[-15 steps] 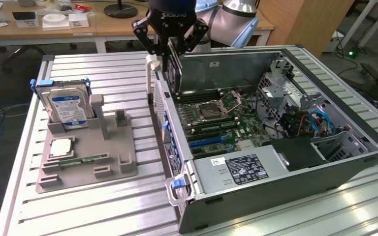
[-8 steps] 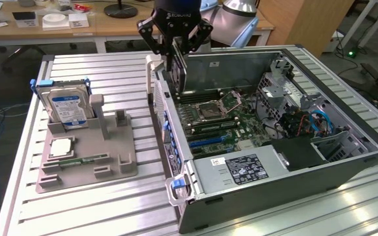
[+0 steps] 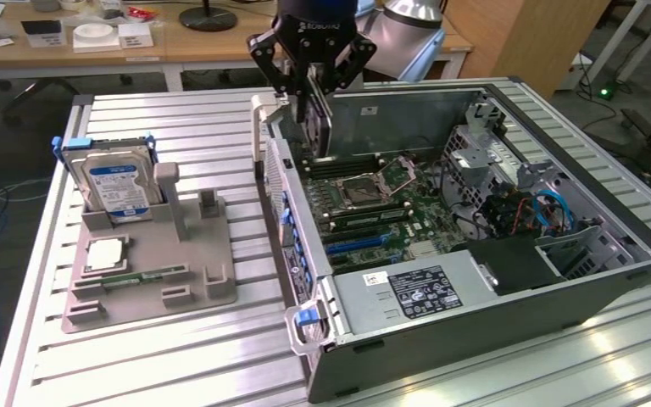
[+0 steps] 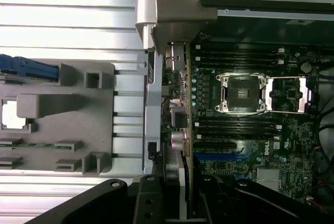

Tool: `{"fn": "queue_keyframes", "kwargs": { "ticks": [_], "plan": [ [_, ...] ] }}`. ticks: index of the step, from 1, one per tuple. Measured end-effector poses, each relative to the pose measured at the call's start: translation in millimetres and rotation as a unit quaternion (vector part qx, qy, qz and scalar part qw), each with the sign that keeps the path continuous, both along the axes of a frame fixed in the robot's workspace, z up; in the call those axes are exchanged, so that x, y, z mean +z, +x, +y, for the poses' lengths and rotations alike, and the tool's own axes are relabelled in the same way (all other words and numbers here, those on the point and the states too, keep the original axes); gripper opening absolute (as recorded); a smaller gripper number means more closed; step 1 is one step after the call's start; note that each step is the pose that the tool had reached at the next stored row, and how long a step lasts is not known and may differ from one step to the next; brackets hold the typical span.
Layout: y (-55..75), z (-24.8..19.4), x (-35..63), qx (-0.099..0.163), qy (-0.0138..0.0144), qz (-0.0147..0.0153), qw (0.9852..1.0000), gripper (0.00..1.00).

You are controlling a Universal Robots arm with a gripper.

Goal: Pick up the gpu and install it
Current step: 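Pick up the gpu and move the gpu toward the slot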

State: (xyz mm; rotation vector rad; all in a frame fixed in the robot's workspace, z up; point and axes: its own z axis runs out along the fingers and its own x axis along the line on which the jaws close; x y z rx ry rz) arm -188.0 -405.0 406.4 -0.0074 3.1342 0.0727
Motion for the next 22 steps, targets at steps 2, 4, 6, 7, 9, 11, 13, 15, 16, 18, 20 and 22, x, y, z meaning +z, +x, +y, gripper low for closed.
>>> {"fn": "queue_keyframes", "kwargs": {
  "ticks": [2,4,6,7,9,11,13,15,16,18,20,22],
  "plan": [
    [3.6,0.0,0.0,0.0,0.0,0.0,1.0,0.29],
    [5.9,0.0,0.0,0.0,0.0,0.0,1.0,0.29],
    [8.3,0.0,0.0,0.0,0.0,0.0,1.0,0.29],
    [9.5,0.0,0.0,0.0,0.0,0.0,1.0,0.29],
    [11.9,0.0,0.0,0.0,0.0,0.0,1.0,0.29],
    [14.1,0.0,0.0,0.0,0.0,0.0,1.0,0.29],
    [16.5,0.0,0.0,0.0,0.0,0.0,1.0,0.29],
    [19.0,0.0,0.0,0.0,0.0,0.0,1.0,0.29],
    [20.2,0.0,0.0,0.0,0.0,0.0,1.0,0.29],
    [22.6,0.0,-0.1,0.0,0.0001,0.0,1.0,0.29],
    [25.0,0.0,0.0,0.0,0.0,0.0,1.0,0.29],
    [27.5,0.0,0.0,0.0,0.0,0.0,1.0,0.29]
  ]
}}
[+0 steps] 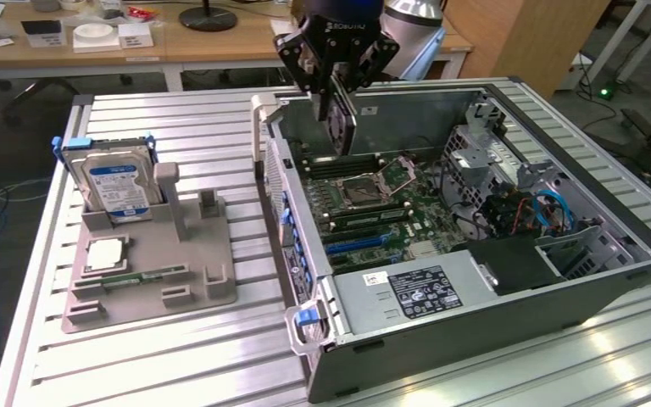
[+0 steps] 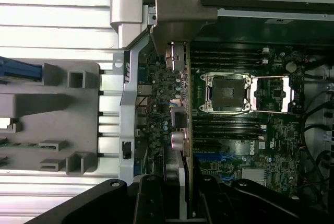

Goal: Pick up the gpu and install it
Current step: 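Pick up the gpu and move the gpu toward the slot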

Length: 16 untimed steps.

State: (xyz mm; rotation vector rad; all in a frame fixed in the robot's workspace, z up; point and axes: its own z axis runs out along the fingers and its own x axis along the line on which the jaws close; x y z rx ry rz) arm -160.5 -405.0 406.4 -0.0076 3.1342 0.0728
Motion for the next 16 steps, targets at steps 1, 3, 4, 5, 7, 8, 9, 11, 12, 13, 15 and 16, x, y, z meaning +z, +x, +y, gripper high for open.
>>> {"fn": "queue_keyframes", "kwargs": {
  "ticks": [1,3,4,5,7,8,9,11,12,13,15,16],
  "plan": [
    [1.2,0.0,0.0,0.0,0.0,0.0,1.0,0.29],
    [3.6,0.0,0.0,0.0,0.0,0.0,1.0,0.29],
    [4.9,0.0,0.0,0.0,0.0,0.0,1.0,0.29],
    [6.0,0.0,0.0,0.0,0.0,0.0,1.0,0.29],
    [8.5,0.0,0.0,0.0,0.0,0.0,1.0,0.29],
    [9.9,0.0,0.0,0.0,0.0,0.0,1.0,0.29],
    [11.3,0.0,0.0,0.0,0.0,0.0,1.0,0.29],
    [14.0,0.0,0.0,0.0,0.0,0.0,1.0,0.29],
    [15.6,0.0,0.0,0.0,0.0,0.0,1.0,0.29],
    [17.2,0.0,0.0,0.0,-0.0001,0.0,1.0,0.29],
    [20.7,0.0,0.0,0.0,0.0,0.0,1.0,0.29],
    [22.8,0.0,0.0,0.0,0.0,0.0,1.0,0.29]
  ]
}}
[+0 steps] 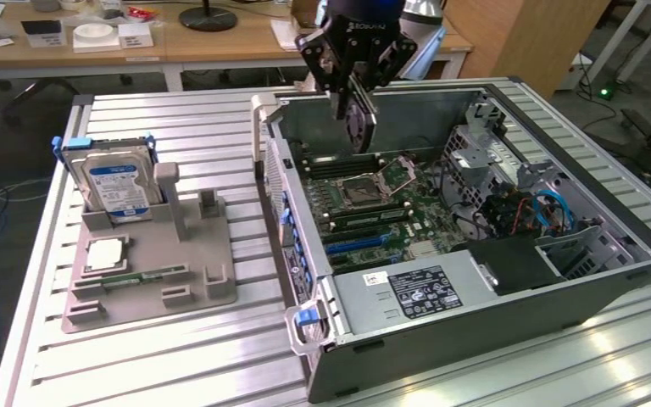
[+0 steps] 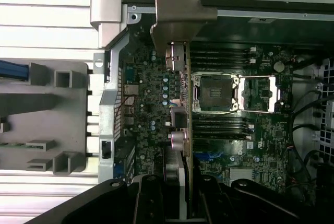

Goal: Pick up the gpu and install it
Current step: 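Pick up the gpu and move the gpu toward the slot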

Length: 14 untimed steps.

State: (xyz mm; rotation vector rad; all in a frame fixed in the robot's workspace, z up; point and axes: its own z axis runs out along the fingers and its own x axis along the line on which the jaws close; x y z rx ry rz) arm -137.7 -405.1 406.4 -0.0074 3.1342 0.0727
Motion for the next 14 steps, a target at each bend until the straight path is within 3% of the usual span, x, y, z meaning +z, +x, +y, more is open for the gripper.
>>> {"fn": "queue_keyframes", "kwargs": {
  "ticks": [14],
  "plan": [
    [22.1,0.0,0.0,0.0,-0.0025,-0.0003,1.0,0.29]
  ]
}}
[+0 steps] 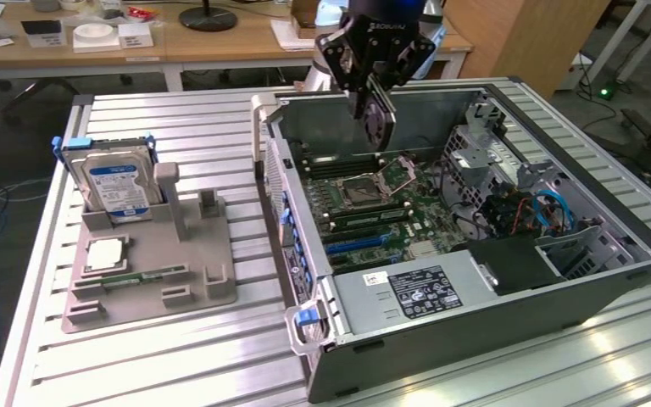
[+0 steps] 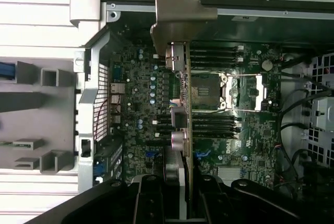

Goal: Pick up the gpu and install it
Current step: 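Pick up the gpu and move the gpu toward the slot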

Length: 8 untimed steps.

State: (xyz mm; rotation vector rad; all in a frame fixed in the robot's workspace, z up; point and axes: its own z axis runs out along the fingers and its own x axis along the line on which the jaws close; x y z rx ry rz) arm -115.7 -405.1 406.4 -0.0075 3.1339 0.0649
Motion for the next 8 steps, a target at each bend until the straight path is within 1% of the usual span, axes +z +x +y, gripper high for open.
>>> {"fn": "queue_keyframes", "kwargs": {
  "ticks": [8],
  "plan": [
    [16.3,0.0,0.0,0.0,-0.0001,-0.0003,1.0,0.29]
  ]
}}
